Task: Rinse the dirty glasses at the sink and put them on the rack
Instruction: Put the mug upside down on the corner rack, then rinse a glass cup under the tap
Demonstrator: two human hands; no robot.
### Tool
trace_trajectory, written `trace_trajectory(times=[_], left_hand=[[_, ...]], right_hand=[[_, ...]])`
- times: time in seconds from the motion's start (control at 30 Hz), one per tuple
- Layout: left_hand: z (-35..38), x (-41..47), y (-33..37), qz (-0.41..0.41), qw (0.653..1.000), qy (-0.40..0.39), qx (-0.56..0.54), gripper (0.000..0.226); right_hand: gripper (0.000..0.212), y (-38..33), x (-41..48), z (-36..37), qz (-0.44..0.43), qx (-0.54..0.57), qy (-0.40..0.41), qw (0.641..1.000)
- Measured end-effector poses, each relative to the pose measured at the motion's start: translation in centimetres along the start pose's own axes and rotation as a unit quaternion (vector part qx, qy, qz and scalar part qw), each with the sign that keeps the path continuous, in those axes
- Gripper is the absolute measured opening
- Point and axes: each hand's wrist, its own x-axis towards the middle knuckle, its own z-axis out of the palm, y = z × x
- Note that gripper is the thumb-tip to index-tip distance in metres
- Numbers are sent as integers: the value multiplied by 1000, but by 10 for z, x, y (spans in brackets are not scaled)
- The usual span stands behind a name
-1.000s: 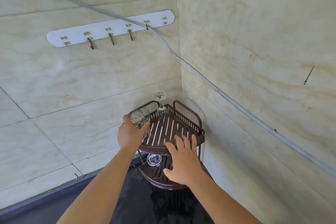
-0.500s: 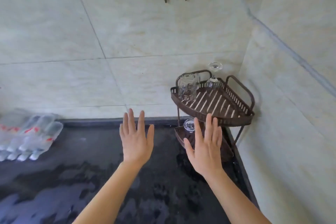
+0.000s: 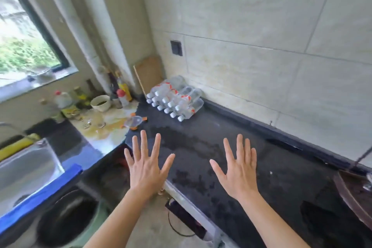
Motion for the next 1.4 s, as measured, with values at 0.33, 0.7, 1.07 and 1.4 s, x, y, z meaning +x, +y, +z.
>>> trace_trajectory(times=[0.33, 0.7, 1.07, 1.4], left_hand=[[-30, -8, -289, -174, 984, 17, 21, 88], [35, 56, -418, -252, 966, -62, -17, 84], [134, 203, -497, -322, 918, -230, 9, 82], [163, 221, -546, -342, 876, -340, 11, 70]], right_hand=[[84, -321, 66, 105, -199, 52, -100, 973], [85, -465, 138, 229, -222, 72, -244, 941], [107, -564, 318, 358, -97, 254, -286, 919], [92, -614, 398, 399, -11, 333, -201, 921]])
